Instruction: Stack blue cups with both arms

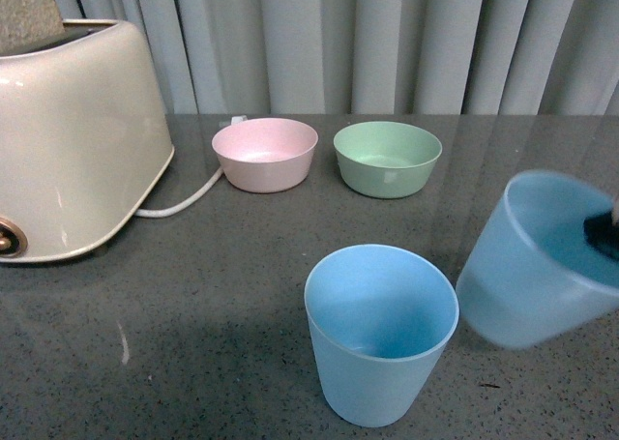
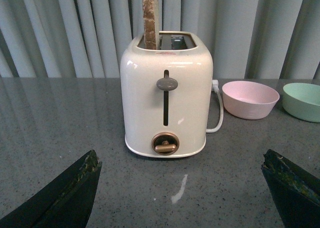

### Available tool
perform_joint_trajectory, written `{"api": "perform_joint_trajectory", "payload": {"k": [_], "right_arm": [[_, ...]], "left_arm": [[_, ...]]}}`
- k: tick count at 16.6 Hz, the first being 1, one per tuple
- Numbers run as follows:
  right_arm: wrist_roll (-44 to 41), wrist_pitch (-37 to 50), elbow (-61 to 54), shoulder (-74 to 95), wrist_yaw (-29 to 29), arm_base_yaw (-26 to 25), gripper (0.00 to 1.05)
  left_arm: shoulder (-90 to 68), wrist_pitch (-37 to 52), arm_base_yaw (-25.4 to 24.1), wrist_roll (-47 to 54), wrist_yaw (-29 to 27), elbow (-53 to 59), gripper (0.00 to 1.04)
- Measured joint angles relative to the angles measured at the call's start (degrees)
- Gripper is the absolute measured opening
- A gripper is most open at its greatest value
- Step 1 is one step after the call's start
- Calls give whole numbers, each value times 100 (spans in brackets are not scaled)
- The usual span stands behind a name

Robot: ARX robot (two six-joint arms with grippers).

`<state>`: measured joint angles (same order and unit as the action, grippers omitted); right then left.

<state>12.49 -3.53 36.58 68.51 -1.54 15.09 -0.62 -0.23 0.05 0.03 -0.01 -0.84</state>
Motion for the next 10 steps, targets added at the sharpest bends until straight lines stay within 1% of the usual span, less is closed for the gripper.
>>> {"api": "perform_joint_trajectory", "payload": {"k": [2,4,5,6,10], "right_arm": [[0,-203,481,-422,-31,-44,2],[0,-339,684,-608,-98,94,2],[2,-393,713,-664,-129,295,2],[68,-369,699,-629,-129,619,2],[173,-219,466,-365,-101,977,2]], "left_arm": [[0,0,0,0,0,0,98],[0,0,0,0,0,0,98],[0,0,0,0,0,0,98],[0,0,0,0,0,0,98],[0,0,0,0,0,0,98]]}}
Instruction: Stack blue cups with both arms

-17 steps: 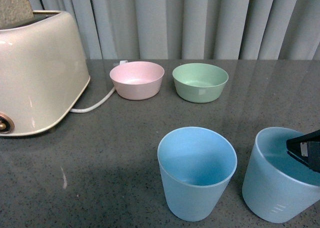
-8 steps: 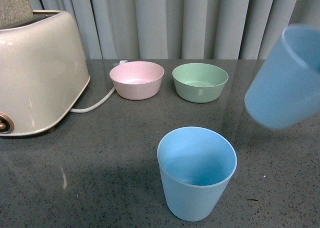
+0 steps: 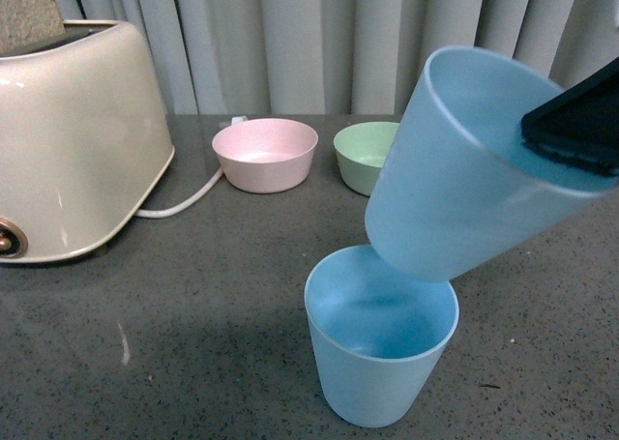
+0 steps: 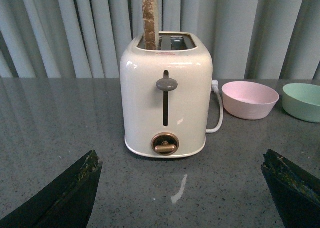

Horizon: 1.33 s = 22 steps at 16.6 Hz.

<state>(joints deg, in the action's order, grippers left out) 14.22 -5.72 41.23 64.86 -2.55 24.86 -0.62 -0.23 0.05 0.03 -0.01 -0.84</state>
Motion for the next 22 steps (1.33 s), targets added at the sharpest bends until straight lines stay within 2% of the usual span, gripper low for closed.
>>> {"api": "perform_joint_trajectory", "payload": {"k": [5,6,10,12,14,15,16,18,21,22], "right_arm": [[116,146,-92,369,17,72,2],[127,142,-92,367,-42,109,6],[234,77,-9,149,-133,-9,49],[378,201,57,-129,-136,-391,70],[597,684,-50,-625,-90,-977,93],[789,813,-225,-1023,-153,-1335,100],[852,938,-433,-1300,-142,-1606,97],[898,1128,-1123,-1893,59,-2275,98],[496,1342,-1928,-2723,514,-2809,98],[20,2092,-2337,-2970,87,-3091,90]], "left_arm": [[0,0,0,0,0,0,98],[0,0,0,0,0,0,98],[0,2,0,0,0,0,98],[0,0,0,0,0,0,98],[0,2,0,0,0,0,98],[0,0,0,0,0,0,98],[0,0,0,0,0,0,98],[0,0,0,0,0,0,98],[0,0,0,0,0,0,98],[0,0,0,0,0,0,98]]}}
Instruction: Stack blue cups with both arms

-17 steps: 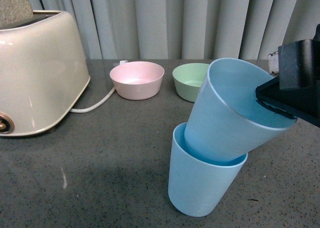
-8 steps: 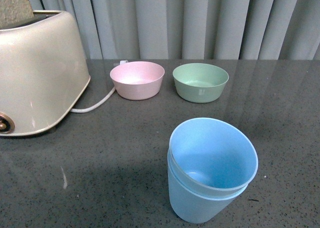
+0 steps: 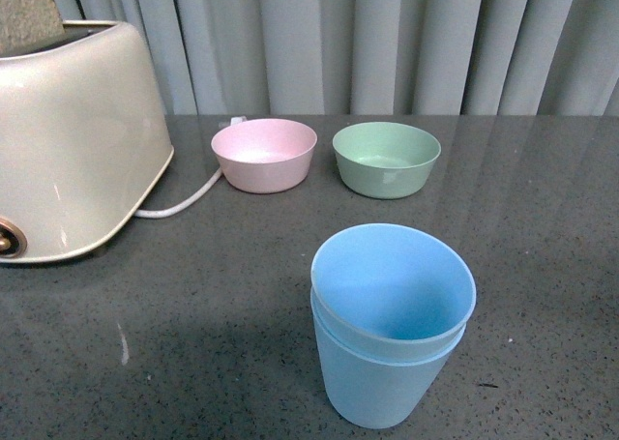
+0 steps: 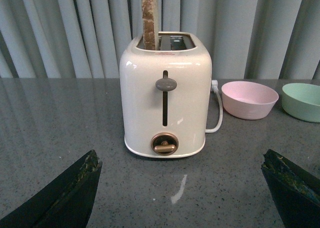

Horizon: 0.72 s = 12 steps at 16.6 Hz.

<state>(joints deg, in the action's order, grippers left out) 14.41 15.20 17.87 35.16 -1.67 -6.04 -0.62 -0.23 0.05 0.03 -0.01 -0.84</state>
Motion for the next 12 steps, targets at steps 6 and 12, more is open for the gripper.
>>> {"api": "perform_joint_trajectory", "payload": {"k": [6,12], "right_arm": [[-1320,-46,-1412,-1628,-323,33,15],[-1397,-367,-1578,-2155,166,603,2]], "left_arm": [[0,2,0,0,0,0,98],[0,2,0,0,0,0,98]]}}
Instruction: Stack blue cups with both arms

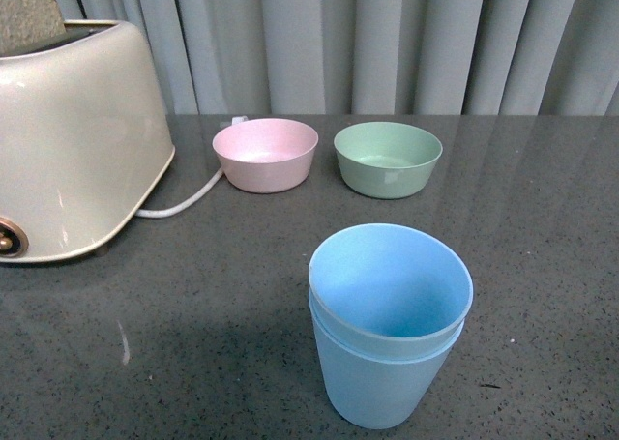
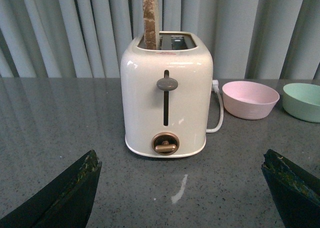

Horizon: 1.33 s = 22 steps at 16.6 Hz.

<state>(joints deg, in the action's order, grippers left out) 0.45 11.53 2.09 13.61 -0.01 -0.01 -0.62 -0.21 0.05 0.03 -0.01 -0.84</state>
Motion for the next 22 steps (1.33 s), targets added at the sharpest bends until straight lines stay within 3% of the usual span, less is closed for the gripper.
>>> {"api": "perform_joint_trajectory", "payload": {"k": [5,8,15,22], "right_arm": [[-7,-125,-140,-350,2,0,2],[-9,-1172,-136,-1292,-2,0,2],[-11,-1180,-136,-1335,2,0,2],[-11,-1180,-136,-1335,2,0,81]], "left_arm": [[0,-2,0,0,0,0,98],[0,-2,0,0,-4,0,98],[0,2,0,0,-2,0,98],[0,2,0,0,0,0,98]]}}
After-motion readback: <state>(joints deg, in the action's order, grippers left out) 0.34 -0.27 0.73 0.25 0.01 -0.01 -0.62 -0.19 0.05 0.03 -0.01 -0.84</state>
